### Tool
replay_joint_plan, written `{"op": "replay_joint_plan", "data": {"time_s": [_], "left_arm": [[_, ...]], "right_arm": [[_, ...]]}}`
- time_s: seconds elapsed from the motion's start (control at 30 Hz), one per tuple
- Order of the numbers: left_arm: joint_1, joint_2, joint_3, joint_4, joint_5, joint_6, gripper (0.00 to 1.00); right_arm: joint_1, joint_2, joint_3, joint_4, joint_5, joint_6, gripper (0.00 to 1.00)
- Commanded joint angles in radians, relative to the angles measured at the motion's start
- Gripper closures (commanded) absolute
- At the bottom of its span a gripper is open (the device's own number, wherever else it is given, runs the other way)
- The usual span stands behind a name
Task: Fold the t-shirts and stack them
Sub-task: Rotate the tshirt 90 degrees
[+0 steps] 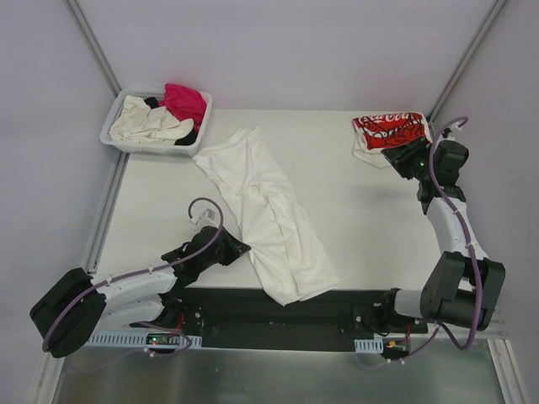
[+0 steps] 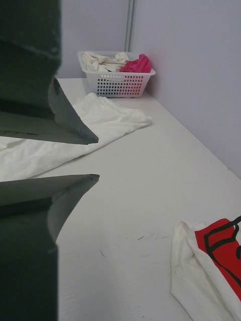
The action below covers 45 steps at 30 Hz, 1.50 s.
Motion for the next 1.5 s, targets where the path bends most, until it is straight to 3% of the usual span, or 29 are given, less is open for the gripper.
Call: {"op": "replay_joint_plan", "data": {"time_s": [0.0,0.03,0.27,0.4,0.87,1.13,1.47], "left_arm": [[0.005,-0.106,-0.035,-0.104,-0.104,-0.04,1.0],[0.005,-0.118,-0.039,-0.109,-0.107,-0.043,0.99],[0.005,-0.166,-0.023,-0.136,-0.125,-0.034,0.36],[0.005,-0.204,-0.007,-0.159,-0.142,-0.016,0.18],[0.014,-0.31,0.129,-0.238,-0.36,0.138,0.18],[0.016,-0.3,0.205,-0.238,-0.45,0.234,0.18],[0.014,-0.261,0.252,-0.238,-0.451,0.264,0.18]], "right_arm": [[0.017,0.031,0.003,0.066,-0.028,0.006,0.66],[0.031,0.045,0.019,0.066,-0.033,-0.002,0.65],[0.12,0.255,0.125,0.043,-0.05,-0.025,0.63],[0.171,0.384,0.191,0.05,-0.058,-0.025,0.62],[0.379,0.766,0.493,-0.001,-0.114,-0.025,0.6],[0.49,0.857,0.556,0.004,-0.118,-0.01,0.6],[0.553,0.935,0.59,0.037,-0.119,0.022,0.6]]}}
